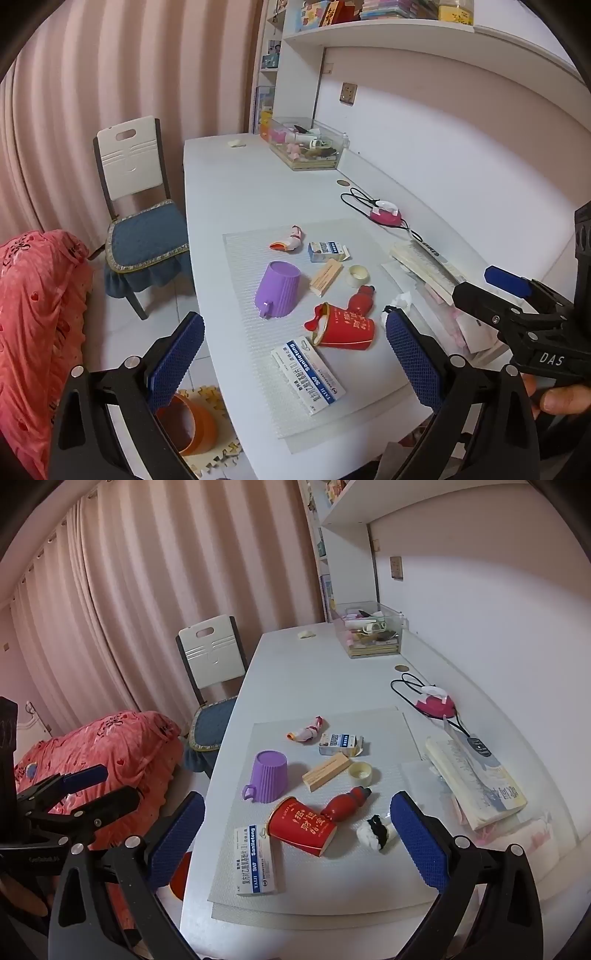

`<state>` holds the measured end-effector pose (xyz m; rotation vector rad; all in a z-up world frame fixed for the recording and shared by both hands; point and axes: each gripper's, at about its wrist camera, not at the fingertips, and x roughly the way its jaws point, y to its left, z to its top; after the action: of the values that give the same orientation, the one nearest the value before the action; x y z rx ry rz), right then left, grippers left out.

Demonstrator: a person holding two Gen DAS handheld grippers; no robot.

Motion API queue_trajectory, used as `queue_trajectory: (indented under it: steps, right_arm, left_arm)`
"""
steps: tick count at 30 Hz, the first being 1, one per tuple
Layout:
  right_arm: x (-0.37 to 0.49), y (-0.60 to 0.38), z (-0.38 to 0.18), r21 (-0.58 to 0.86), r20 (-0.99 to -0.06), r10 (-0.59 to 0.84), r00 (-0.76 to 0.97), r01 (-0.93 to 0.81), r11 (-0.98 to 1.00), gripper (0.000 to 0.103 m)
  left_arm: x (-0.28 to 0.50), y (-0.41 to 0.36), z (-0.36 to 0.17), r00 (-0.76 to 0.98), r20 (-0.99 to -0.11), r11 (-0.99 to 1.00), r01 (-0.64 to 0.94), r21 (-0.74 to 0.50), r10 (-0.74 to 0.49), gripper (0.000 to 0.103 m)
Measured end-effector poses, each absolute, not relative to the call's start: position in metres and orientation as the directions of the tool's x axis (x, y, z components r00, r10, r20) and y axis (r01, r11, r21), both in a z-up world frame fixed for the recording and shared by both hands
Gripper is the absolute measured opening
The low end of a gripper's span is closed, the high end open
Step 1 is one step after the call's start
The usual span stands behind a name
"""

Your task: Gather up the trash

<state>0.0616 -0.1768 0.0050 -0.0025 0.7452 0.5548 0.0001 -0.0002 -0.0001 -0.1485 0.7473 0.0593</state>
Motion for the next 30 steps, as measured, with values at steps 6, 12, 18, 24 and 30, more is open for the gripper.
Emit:
queue_trajectory:
  steps: [6, 12, 18, 24, 30]
  right_arm:
    - [0.065, -0.173, 0.001, 0.197, -0.652, 0.476, 0.591, -0.474, 0.858, 0.098]
    - [0.064, -0.174, -0.002, 0.201, -0.65, 0.484, 0.586, -0.482, 0.853, 0.098]
    - [0.064, -0.174, -0.004, 0.205, -0.652, 0.485, 0.582, -0.481, 0.853, 0.098]
    - [0.066, -0.174, -0.005, 0.208, -0.657, 0.483, 0.579, -0.477, 0.854, 0.098]
    - [0.067, -0.174, -0.007, 0.213, -0.66, 0.486, 0.573, -0.477, 0.853, 0.098]
  left_arm:
    - [-0.003, 0.001, -0.001, 0.73, -0.683, 0.989, -0.1, -0.113, -0.004, 0.097]
    - [-0.007, 0.007, -0.004, 0.722, -0.692, 0.988, -0.108, -0.108, 0.003, 0.097]
    - [-0.004, 0.003, -0.008, 0.712, -0.702, 0.988, -0.117, -0.102, 0.012, 0.097]
    - [-0.003, 0.002, -0.008, 0.709, -0.705, 0.988, -0.119, -0.099, 0.015, 0.097]
    - [-0.003, 0.005, -0.01, 0.701, -0.713, 0.988, -0.122, -0.098, 0.015, 0.097]
